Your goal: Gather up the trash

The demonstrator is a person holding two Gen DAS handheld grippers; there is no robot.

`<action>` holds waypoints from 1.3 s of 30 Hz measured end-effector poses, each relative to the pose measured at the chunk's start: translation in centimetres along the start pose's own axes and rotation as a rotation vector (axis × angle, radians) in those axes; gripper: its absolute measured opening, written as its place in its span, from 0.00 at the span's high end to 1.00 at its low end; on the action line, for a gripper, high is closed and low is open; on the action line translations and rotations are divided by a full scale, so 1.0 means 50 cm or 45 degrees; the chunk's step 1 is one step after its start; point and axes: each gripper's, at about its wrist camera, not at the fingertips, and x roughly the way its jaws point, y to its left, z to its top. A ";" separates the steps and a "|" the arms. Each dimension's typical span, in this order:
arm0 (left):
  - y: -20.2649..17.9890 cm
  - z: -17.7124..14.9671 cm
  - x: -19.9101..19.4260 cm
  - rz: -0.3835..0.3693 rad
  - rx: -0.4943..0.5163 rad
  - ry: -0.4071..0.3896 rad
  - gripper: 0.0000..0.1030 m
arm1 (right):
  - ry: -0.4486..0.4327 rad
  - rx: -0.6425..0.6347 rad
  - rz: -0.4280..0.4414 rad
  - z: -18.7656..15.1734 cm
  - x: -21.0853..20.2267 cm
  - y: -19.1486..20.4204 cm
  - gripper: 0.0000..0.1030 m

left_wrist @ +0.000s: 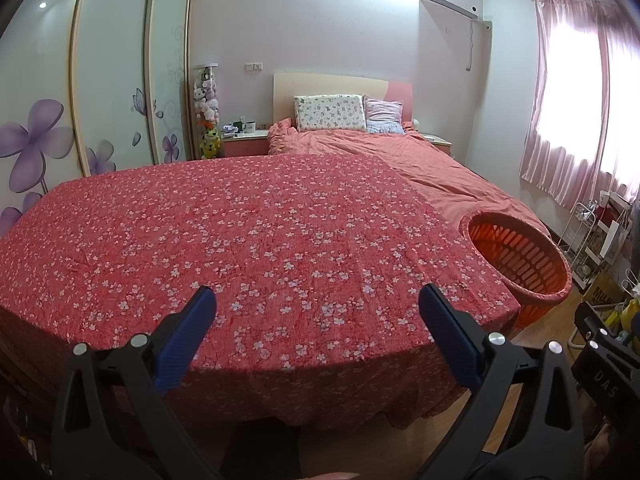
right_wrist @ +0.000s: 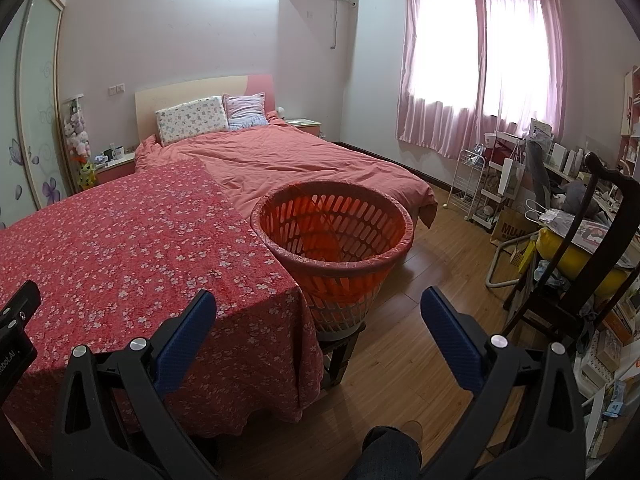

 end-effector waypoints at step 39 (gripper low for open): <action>-0.007 -0.002 0.002 -0.002 0.001 0.009 0.04 | 0.000 0.001 -0.001 -0.001 0.001 -0.001 0.02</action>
